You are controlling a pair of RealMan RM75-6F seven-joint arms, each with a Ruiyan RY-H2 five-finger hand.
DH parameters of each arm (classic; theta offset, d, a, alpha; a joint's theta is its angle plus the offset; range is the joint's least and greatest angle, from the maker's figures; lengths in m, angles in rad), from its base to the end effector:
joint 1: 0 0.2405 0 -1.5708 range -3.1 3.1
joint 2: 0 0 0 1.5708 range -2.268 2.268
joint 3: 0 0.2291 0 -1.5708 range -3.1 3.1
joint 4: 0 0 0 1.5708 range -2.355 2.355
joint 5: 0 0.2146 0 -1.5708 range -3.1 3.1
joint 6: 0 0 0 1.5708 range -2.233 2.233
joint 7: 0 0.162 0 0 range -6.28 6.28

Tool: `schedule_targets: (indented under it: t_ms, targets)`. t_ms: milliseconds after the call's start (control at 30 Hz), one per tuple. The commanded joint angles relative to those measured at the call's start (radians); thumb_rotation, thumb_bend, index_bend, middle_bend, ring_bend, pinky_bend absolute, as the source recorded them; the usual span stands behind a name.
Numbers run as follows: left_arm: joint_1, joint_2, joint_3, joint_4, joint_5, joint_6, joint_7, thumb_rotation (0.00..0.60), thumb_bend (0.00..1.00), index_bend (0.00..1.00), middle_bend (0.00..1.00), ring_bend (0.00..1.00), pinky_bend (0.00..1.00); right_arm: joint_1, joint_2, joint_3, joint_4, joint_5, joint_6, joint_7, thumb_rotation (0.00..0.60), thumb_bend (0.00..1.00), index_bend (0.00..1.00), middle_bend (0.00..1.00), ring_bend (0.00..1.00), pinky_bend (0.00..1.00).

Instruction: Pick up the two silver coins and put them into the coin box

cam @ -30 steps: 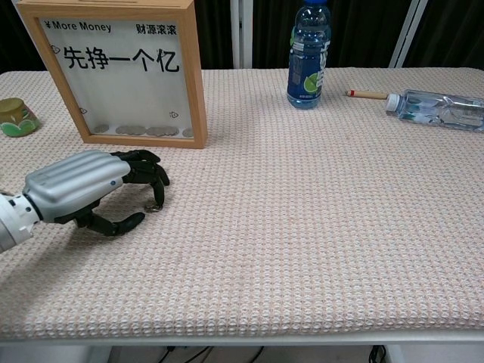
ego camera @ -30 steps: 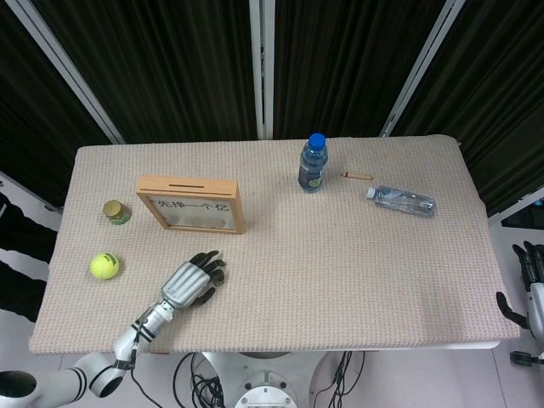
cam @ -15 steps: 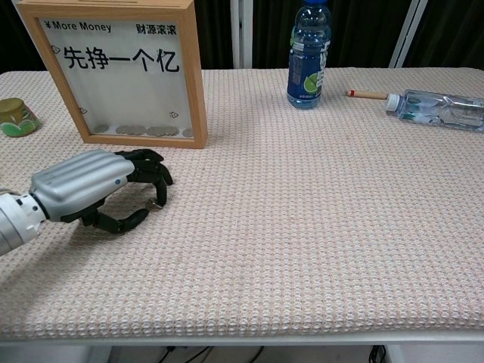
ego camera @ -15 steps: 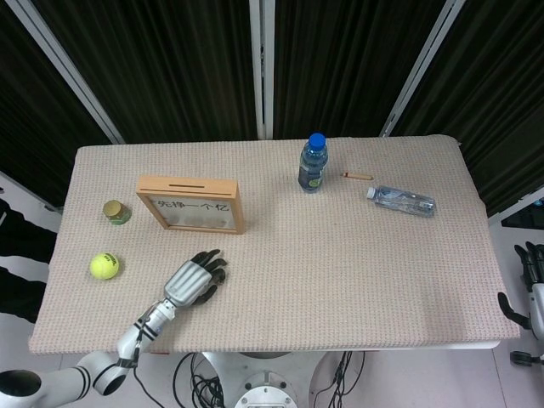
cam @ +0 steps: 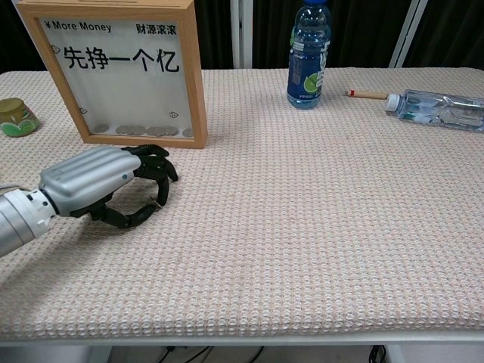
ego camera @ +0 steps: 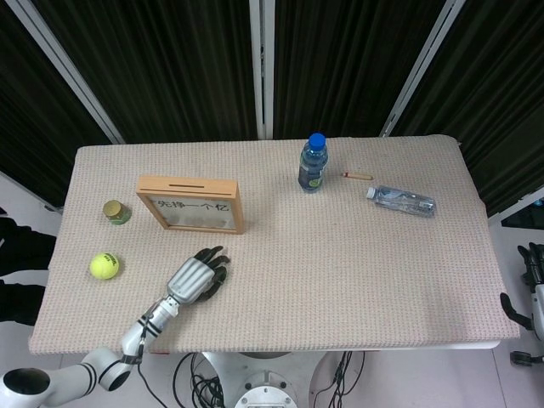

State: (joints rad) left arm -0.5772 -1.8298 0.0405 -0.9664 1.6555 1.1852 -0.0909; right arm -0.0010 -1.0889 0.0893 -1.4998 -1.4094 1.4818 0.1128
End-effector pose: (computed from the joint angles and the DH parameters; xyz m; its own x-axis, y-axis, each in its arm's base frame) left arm -0.1761 0.2817 -0.0874 0.4441 0.2033 0.8726 0.7697 -0.5851 -0.2554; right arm -0.3385 -0.1785 0.1788 0.4142 0.0196 0.9100 -0.8989 0.1660 0.4055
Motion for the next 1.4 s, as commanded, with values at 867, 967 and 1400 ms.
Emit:
schedule_targets:
  t_ms: [867, 967, 1400]
  targets:
    - [-0.003, 0.0, -0.007, 0.011, -0.002, 0.034, -0.014, 0.6, 0.34, 0.56, 0.24, 0.08, 0.21, 0.001, 0.008, -0.002, -0.009, 0.002, -0.011, -0.002, 0.6, 0.3, 0.0, 0.0, 0.0, 0.0]
    - [-0.003, -0.003, -0.007, 0.015, -0.003, 0.033, -0.015, 0.6, 0.37, 0.57, 0.24, 0.08, 0.21, 0.002, 0.008, -0.003, -0.007, 0.002, -0.013, 0.0, 0.6, 0.3, 0.0, 0.0, 0.0, 0.0]
    - [-0.003, 0.029, -0.009, -0.042, -0.005, 0.042, -0.018, 0.6, 0.42, 0.6, 0.24, 0.08, 0.21, 0.005, 0.007, -0.001, -0.003, 0.007, -0.02, 0.004, 0.6, 0.3, 0.0, 0.0, 0.0, 0.0]
